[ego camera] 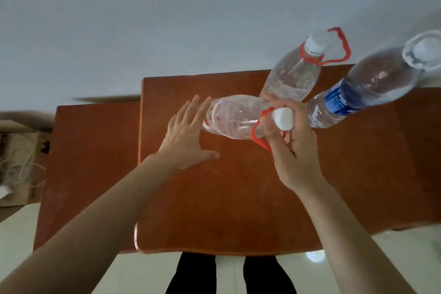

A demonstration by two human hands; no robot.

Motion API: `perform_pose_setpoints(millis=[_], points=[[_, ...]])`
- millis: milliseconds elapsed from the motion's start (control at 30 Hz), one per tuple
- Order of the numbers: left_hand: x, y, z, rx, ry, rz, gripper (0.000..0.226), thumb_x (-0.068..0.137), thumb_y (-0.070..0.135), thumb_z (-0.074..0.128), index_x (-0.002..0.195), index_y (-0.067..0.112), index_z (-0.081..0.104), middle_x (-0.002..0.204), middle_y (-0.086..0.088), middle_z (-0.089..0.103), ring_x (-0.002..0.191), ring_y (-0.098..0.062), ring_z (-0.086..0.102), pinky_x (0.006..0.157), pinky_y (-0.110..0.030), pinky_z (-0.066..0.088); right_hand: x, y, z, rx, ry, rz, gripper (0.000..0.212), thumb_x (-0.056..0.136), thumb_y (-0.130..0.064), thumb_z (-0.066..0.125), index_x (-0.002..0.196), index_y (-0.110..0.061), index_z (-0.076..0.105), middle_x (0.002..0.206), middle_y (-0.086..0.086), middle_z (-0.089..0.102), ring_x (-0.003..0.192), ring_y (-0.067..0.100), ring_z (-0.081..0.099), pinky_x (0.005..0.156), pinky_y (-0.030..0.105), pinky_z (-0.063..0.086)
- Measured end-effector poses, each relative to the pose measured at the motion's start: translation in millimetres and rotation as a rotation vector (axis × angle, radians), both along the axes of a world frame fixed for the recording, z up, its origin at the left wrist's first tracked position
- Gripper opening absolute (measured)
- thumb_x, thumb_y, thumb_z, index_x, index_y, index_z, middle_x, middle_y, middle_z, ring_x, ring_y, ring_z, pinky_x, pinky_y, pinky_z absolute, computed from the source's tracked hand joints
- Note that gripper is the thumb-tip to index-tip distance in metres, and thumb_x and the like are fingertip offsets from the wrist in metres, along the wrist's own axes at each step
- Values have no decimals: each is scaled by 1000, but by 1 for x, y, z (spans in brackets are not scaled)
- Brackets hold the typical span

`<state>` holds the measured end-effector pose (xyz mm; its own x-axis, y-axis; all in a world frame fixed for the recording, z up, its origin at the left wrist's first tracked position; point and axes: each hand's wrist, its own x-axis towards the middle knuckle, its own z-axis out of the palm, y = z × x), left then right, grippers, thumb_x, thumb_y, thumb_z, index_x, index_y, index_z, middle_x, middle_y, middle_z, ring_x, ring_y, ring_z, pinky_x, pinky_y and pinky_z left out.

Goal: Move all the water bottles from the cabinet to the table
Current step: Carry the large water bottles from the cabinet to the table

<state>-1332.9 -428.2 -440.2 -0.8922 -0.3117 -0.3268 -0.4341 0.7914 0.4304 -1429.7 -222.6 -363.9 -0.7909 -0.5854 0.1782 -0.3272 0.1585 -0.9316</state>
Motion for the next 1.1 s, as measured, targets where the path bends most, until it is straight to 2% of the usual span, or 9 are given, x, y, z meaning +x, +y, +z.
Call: perform_pose_setpoints(millis=[100,200,367,467,567,633,800,967,1100], points=[[-45,2,-2,-72,5,-207,125,67,62,84,159,40,1,169,6,9,156,-19,1,123,-62,10,3,51,-19,-41,-234,-84,32,103,-18,53,133,-9,45,127,-18,64,107,16,69,73,22,59],[-75,19,-1,-140,-23,-274,111,64,60,85,155,37,25,157,3,35,149,-25,26,119,-59,23,3,89,-39,-78,-620,-223,39,99,-28,56,135,-14,50,128,-2,67,116,19,68,92,30,57],[-76,61,-7,-359,-74,-396,100,60,70,79,145,39,38,140,3,46,137,-27,36,113,-57,29,-8,128,-94,-63,-1035,-613,31,99,-33,65,123,-14,64,126,10,68,113,22,70,101,44,55],[-64,77,-13,-371,-167,-440,105,56,78,77,146,39,36,139,-1,39,133,-28,33,113,-56,31,3,137,-111,369,-806,-582,25,100,-42,49,107,-25,66,112,4,67,113,27,62,104,43,50],[-46,87,-18,-299,-291,-389,113,55,85,71,148,39,28,141,-5,32,134,-28,29,111,-55,36,7,139,-101,818,-116,-442,49,105,-46,42,144,-17,51,153,14,45,141,32,46,111,46,45],[-31,92,-21,-228,-325,-318,118,56,86,71,151,37,19,147,-6,30,138,-28,28,113,-57,34,2,130,-90,816,229,-287,61,100,-38,59,154,-19,38,165,15,26,149,34,33,114,49,39],[-10,108,-30,-287,-349,-301,130,66,76,74,154,36,-12,167,-8,4,154,-34,0,117,-71,13,4,94,-118,1076,256,289,111,78,-53,76,159,-38,1,171,11,-1,154,46,-2,119,72,6],[-17,121,-26,-341,-440,-101,144,61,76,78,148,39,-32,166,-16,-12,151,-44,-15,105,-84,-5,-24,83,-122,1152,342,358,117,73,-53,84,157,-43,2,169,9,9,153,46,11,119,71,9],[-23,121,-26,-212,-496,-1,148,57,65,87,149,43,-27,167,-13,-2,152,-45,3,110,-78,14,-32,75,-127,1139,387,379,114,72,-59,84,157,-41,11,167,9,21,151,43,23,118,71,18]])
